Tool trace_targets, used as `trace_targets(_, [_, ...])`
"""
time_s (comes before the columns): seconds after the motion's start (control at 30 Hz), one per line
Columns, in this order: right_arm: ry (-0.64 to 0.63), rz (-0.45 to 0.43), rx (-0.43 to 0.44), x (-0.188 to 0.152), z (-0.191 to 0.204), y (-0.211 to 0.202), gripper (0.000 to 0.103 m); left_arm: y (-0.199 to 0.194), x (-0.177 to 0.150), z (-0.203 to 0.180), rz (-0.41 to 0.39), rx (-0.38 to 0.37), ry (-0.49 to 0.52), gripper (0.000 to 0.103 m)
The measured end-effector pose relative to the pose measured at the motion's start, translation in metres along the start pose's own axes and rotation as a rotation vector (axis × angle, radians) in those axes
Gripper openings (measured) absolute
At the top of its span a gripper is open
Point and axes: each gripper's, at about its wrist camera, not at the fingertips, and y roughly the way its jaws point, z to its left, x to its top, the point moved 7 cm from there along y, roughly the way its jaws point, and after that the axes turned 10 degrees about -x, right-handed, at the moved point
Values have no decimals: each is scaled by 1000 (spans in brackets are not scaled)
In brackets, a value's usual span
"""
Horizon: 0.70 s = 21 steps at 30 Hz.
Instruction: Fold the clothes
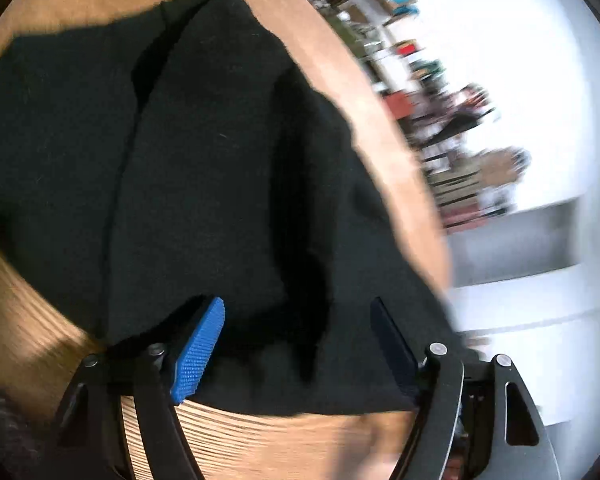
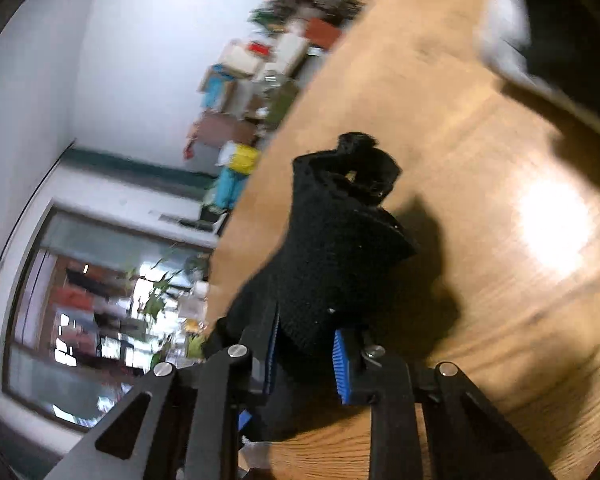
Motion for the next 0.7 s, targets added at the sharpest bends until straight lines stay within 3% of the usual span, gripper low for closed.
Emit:
trace_targets(0.03, [-42, -7, 10, 1, 14, -2, 24, -5, 2, 2, -9, -90, -63, 76])
trace_targets(0.1, [-140, -10, 32, 3, 48, -2, 24, -23, 12, 8, -65, -195, -144, 76])
trace_targets(0.23, [-348, 19, 99, -14, 132, 13, 24, -69, 29, 14, -167, -251, -147, 76])
trace_targets(0.4, [-605, 141, 219, -90, 239, 58, 24, -142, 50, 32, -335, -259, -125, 76])
trace_targets(0.53, [-756, 267, 228, -167, 285, 120, 23, -185, 63, 64, -411, -186, -177, 76])
trace_targets(0.67, [-869, 381, 123, -223, 290, 187, 20, -208, 68, 87, -479, 57, -192, 76])
trace_targets(0.7, [-889, 413, 94, -235, 289, 203, 15, -209, 70, 87, -484, 130, -192, 76])
